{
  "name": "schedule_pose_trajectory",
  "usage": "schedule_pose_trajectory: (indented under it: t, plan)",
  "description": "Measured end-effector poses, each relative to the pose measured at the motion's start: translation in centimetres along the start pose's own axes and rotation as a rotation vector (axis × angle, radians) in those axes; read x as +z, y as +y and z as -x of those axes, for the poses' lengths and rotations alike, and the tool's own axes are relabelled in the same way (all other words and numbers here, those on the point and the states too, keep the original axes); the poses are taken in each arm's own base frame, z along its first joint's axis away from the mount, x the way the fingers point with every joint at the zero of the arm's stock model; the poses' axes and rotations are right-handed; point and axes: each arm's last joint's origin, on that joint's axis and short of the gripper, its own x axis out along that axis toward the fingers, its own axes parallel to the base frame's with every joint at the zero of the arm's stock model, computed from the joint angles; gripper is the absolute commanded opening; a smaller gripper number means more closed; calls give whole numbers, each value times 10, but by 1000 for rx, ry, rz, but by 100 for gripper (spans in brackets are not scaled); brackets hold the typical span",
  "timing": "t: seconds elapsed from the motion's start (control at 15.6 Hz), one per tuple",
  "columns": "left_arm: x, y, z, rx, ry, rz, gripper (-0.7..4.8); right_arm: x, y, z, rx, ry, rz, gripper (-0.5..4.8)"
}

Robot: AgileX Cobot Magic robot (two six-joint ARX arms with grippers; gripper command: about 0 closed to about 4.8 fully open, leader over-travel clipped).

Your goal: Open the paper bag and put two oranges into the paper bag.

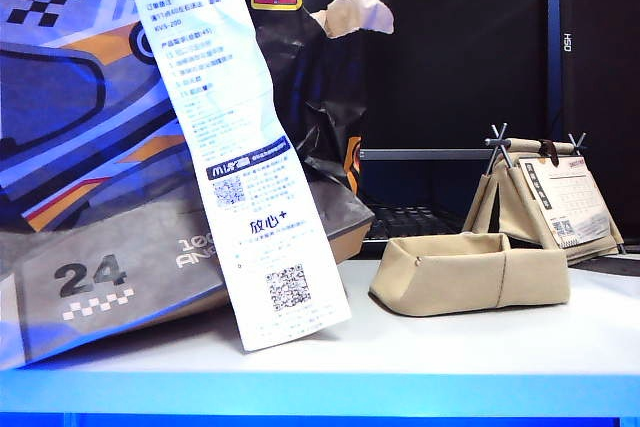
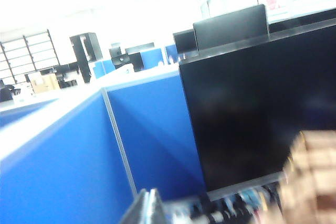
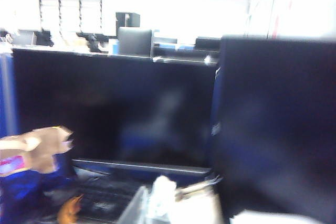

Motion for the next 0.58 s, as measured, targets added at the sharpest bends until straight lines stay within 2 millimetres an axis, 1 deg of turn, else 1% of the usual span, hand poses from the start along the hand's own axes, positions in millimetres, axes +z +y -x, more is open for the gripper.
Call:
schedule_pose_trajectory:
  t: [0.06, 0.13, 0.19, 0.26, 0.32, 0.38, 0.45, 0.51, 0.58]
  plan:
    - [-29, -5, 17, 6, -24, 72, -5, -22, 4, -4, 20, 30, -46, 9]
    - [-52, -10, 27, 0, -39, 165, -5, -41, 11, -14, 60, 88, -85, 8]
    - [-76, -17, 33, -17, -56, 264, -5, -59, 19, -31, 117, 165, -111, 8]
    - [-106, -31, 20, -80, 40, 351, -5, -86, 32, -54, 197, 255, -128, 8]
    - [-128, -42, 12, -145, 142, 389, -5, -113, 45, -78, 265, 330, -128, 9]
    - [-141, -51, 2, -216, 169, 444, -5, -150, 59, -101, 315, 409, -126, 9]
    - [-150, -56, -4, -252, 155, 498, -5, -180, 68, -117, 341, 450, -125, 9]
    - [-160, -60, -8, -236, 139, 524, -5, -204, 75, -129, 336, 459, -123, 9]
    - [-170, -62, -11, -198, 141, 526, -5, -222, 80, -138, 335, 441, -127, 9]
